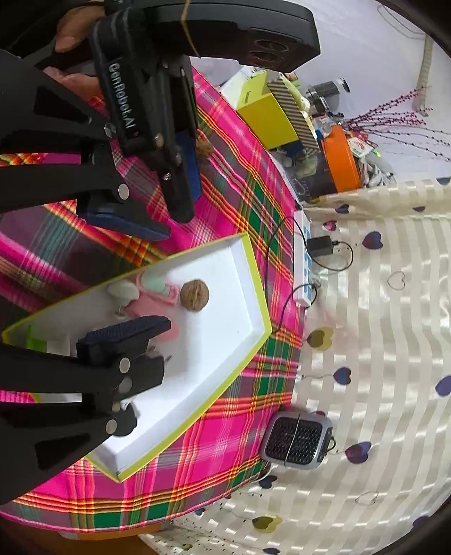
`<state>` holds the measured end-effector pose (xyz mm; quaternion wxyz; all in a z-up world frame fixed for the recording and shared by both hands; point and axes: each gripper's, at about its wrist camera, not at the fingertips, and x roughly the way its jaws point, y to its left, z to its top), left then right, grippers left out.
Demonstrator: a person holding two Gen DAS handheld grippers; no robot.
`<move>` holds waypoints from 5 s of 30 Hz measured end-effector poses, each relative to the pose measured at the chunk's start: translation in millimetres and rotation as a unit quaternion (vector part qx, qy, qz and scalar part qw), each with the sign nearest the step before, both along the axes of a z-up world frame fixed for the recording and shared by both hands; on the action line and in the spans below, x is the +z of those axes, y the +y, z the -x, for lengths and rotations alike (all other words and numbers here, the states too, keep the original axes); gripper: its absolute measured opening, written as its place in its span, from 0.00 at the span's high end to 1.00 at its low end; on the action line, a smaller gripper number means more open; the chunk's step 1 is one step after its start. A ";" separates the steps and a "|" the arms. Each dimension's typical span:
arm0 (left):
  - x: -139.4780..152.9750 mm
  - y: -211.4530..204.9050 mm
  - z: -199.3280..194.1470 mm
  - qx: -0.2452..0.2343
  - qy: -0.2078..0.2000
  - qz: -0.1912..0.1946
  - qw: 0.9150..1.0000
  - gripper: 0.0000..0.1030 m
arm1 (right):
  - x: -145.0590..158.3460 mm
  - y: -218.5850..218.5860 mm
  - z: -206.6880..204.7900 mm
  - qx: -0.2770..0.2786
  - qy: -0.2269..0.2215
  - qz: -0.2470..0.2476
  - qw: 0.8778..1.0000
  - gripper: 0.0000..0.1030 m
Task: Organize objects
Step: 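Withdraw both tools from the tray toward the walnut and black disc, then close left tool on the walnut while right tool closes on the black dotted disc, then carry the walnut and black disc over the yellow tray with both tools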
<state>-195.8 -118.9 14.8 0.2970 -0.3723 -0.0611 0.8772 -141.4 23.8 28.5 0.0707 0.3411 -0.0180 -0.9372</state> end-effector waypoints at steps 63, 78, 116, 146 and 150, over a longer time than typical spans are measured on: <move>-22.3 -113.7 45.8 0.164 0.004 0.056 0.985 0.75 | -44.9 -114.7 74.1 0.130 -0.071 -0.022 0.989 0.55; -20.2 -122.7 44.2 0.171 -0.004 0.035 0.985 0.75 | -55.1 -132.1 94.9 0.138 -0.088 -0.041 0.986 0.55; -13.2 -79.3 25.8 0.122 0.010 0.062 0.991 0.75 | -22.0 -85.9 44.4 0.107 -0.039 -0.006 0.994 0.64; 15.5 52.5 -0.7 -0.008 0.057 0.064 0.996 0.75 | 8.4 57.5 -6.4 -0.030 0.022 0.028 0.999 0.64; 12.2 60.0 -0.9 -0.019 0.054 0.057 0.997 0.75 | 6.8 75.8 -8.3 -0.053 0.020 0.030 0.998 0.64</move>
